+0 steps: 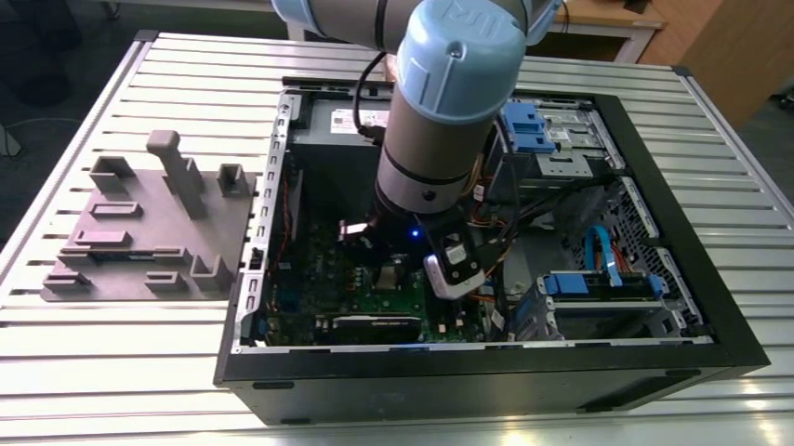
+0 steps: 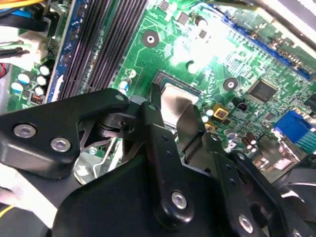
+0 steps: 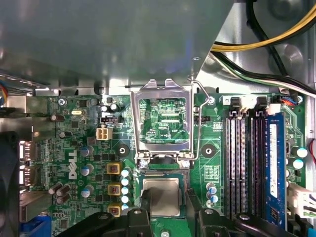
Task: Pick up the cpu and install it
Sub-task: 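Place the cpu into insertion slot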
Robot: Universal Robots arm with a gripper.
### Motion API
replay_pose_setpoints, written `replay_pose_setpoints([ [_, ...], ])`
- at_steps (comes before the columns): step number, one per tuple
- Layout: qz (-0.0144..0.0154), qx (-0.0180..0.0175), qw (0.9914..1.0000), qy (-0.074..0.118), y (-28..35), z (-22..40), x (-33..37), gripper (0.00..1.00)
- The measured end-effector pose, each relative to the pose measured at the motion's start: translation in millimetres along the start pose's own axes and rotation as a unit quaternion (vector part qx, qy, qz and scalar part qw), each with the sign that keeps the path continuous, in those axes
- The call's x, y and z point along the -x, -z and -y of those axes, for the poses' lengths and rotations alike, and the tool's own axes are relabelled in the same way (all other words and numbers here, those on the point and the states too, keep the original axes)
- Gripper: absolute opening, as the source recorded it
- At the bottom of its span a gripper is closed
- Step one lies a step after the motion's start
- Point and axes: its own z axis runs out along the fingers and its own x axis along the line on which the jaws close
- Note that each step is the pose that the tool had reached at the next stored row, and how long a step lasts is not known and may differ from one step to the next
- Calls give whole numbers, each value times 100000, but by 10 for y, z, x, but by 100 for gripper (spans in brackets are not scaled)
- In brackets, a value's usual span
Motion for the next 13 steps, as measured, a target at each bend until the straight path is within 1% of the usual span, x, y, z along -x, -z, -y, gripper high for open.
replay_pose_setpoints([
  [5, 0, -1, 100000, 7, -2, 1, -24, 42],
  [6, 0, 3, 100000, 4, -2, 0, -29, 47],
  [7, 3, 5, 100000, 6, -4, 1, -33, 47],
  [8, 12, 11, 100000, 8, -7, 1, -34, 54],
  [10, 42, 1, 100000, 9, -17, 1, -35, 54],
  [13, 171, 4, 100000, 12, -41, 1, -33, 54],
])
